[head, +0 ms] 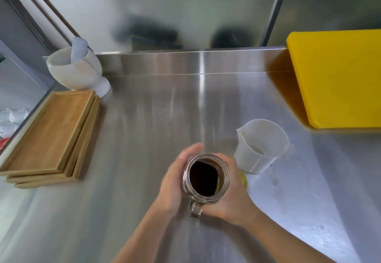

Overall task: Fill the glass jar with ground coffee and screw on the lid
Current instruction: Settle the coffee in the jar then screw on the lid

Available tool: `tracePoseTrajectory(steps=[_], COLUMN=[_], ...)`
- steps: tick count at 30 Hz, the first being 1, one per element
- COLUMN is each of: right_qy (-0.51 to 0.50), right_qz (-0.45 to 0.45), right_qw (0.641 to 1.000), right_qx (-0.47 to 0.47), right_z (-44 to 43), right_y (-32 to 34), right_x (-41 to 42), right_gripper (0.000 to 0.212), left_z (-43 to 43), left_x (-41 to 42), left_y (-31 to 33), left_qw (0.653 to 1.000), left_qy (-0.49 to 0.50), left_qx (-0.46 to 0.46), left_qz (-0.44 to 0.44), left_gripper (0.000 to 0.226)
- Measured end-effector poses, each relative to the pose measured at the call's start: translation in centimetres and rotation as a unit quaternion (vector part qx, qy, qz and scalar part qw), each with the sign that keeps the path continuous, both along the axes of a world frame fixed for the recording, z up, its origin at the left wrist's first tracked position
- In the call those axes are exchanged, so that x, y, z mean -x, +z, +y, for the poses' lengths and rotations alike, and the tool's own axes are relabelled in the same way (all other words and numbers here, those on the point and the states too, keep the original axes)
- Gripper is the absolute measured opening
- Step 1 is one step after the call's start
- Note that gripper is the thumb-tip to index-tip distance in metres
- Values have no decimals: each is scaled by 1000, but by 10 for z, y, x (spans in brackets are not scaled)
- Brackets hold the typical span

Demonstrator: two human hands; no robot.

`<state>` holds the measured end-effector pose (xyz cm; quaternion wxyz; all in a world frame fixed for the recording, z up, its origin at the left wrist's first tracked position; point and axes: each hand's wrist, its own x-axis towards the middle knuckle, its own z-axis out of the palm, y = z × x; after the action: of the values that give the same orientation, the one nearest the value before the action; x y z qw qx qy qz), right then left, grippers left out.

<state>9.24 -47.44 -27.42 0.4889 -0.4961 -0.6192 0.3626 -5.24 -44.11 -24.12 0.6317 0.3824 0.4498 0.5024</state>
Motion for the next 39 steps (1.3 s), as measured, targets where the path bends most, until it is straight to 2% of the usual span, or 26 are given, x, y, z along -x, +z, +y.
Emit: tracePoseTrajectory(steps=[2,3,7,10,14,22,25,27,29,31,32,33,34,35,36,39], right_qy=[-1,-1,-13,-48,-23,-28,0,-1,-8,-10,-10,-15,-21,-28,-33,-28], right_qz=[-6,-6,68,141,55,24,-35,-31,-12,-10,-3,5,11,12,14,10], right_qw=[1000,1000,997,986,996,998,999,999,999,1000,1000,999,999,999,999,999], right_qx=[1,3,40,69,66,49,34,40,35,26,28,28,26,22,20,23], right_z=[-1,-1,8,15,13,5,4,5,7,10,10,10,11,11,12,15], right_y=[-3,-3,-5,-2,-7,-2,-4,-4,-2,-1,-2,-3,-3,-2,-1,1], right_x=[1,0,-4,-6,-4,-4,-7,-6,-2,0,0,-1,-1,-2,-2,0], right_gripper=[103,103,89,92,93,95,99,99,97,96,98,100,100,100,100,101], left_z=[-10,-10,6,6,4,11,19,24,21,15,14,18,23,26,27,14], left_x=[-9,-7,10,14,10,7,13,16,5,-9,-11,-8,-4,-1,0,-16], left_y=[-4,-6,-10,-14,-15,-17,-17,-9,-1,2,5,3,3,6,7,6], left_qw=[995,994,999,997,997,995,992,987,994,994,990,991,995,996,995,998], left_qy=[-97,-95,31,70,62,76,123,163,105,-64,-103,-82,-16,59,90,-33], left_qx=[38,41,17,19,24,11,0,5,7,6,-5,-29,-44,-37,-15,60], left_qz=[7,18,19,18,35,59,40,18,38,83,99,106,91,58,31,13], left_gripper=[35,39,38,40,40,39,34,37,35,31,33,37,38,35,32,29])
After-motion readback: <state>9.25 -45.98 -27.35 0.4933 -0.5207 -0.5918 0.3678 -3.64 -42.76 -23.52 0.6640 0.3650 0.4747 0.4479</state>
